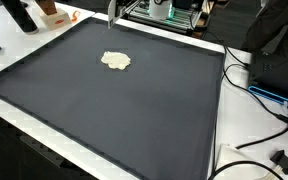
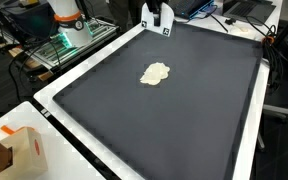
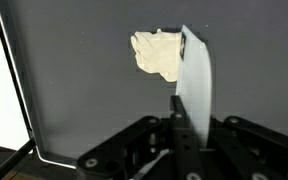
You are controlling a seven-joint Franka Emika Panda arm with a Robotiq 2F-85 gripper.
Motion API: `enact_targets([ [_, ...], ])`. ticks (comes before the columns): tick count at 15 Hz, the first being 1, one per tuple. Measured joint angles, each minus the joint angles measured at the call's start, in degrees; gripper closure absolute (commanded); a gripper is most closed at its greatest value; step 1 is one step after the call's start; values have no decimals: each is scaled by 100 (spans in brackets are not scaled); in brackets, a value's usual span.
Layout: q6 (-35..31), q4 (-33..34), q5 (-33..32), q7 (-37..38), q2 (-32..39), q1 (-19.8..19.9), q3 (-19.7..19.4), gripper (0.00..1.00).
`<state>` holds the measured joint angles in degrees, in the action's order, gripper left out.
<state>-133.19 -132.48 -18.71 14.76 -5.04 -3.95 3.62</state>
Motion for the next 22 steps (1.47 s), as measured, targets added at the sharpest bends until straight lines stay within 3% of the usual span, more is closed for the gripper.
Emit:
enact_targets([
  [4, 0, 0, 426, -401, -62, 43, -47, 96],
  [15, 0, 6, 434, -413, -56, 43, -51, 99],
  [22, -358, 119, 829, -773, 1010, 204, -199, 99],
])
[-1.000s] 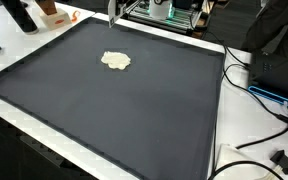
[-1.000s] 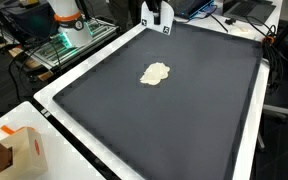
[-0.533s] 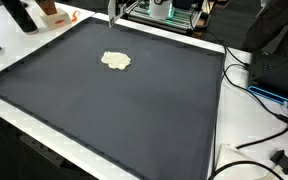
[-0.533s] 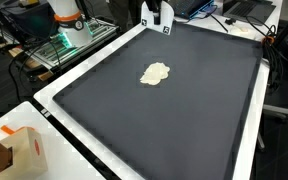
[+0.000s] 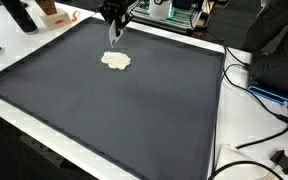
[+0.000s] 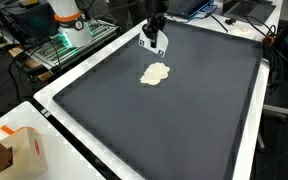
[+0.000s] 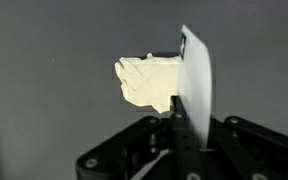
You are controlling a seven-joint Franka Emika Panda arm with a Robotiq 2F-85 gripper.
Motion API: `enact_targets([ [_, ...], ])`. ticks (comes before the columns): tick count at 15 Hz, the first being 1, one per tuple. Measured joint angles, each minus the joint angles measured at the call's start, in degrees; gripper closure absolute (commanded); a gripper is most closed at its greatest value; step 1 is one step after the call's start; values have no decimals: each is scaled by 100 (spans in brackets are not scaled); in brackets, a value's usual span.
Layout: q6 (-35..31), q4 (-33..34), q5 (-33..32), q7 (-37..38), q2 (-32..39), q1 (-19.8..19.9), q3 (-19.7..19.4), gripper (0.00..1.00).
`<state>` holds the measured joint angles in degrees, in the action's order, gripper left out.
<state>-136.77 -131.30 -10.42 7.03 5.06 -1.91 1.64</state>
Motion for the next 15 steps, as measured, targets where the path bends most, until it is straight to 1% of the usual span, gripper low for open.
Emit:
enact_targets([
  [4, -1003, 38, 254, -535, 584, 57, -10, 99],
  [7, -1434, 33, 701, -1122, 809, 115, 38, 99],
  [12, -1517, 23, 1576, -2110, 962, 345, 277, 99],
  [15, -1519, -15, 1703, -2407, 1021, 413, 352, 99],
])
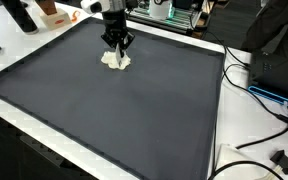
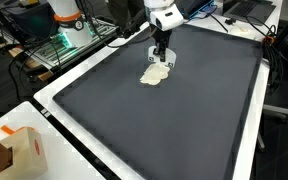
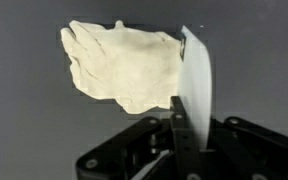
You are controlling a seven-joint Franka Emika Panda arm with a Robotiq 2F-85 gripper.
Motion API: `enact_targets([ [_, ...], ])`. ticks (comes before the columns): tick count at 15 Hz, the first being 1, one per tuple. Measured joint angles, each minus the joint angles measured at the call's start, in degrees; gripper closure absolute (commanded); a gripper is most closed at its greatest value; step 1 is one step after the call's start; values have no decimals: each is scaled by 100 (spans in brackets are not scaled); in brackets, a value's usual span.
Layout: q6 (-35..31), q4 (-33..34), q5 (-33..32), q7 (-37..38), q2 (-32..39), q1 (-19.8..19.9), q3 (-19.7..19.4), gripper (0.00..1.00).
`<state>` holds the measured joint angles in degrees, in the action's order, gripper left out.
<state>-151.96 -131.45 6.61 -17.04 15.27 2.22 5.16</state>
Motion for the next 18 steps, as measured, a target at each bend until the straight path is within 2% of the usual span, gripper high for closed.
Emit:
enact_targets([
  [3, -96, -79, 0, -65, 54, 2, 12, 99],
  [11, -876, -338, 0, -248, 148, 102, 170, 99],
  [18, -961, -394, -16, -221, 144, 162, 201, 99],
])
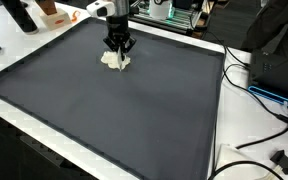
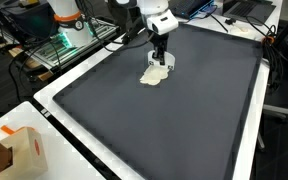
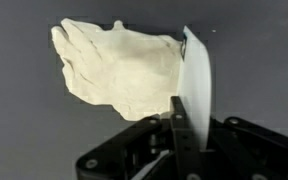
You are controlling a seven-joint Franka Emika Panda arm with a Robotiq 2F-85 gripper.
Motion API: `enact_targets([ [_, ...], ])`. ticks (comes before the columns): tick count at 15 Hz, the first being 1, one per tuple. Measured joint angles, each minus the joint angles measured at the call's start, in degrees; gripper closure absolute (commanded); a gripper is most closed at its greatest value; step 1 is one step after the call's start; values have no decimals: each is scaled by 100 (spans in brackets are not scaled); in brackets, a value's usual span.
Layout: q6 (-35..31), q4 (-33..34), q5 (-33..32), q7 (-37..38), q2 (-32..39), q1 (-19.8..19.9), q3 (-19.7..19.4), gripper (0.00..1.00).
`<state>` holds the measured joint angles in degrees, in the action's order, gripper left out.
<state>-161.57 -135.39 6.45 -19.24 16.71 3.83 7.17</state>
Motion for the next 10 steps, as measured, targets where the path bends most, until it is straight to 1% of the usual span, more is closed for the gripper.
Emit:
enact_targets([
  [5, 0, -152, -76, 20, -97, -1, -68, 99],
  [10, 0, -456, -345, 29, -307, -12, -201, 99],
])
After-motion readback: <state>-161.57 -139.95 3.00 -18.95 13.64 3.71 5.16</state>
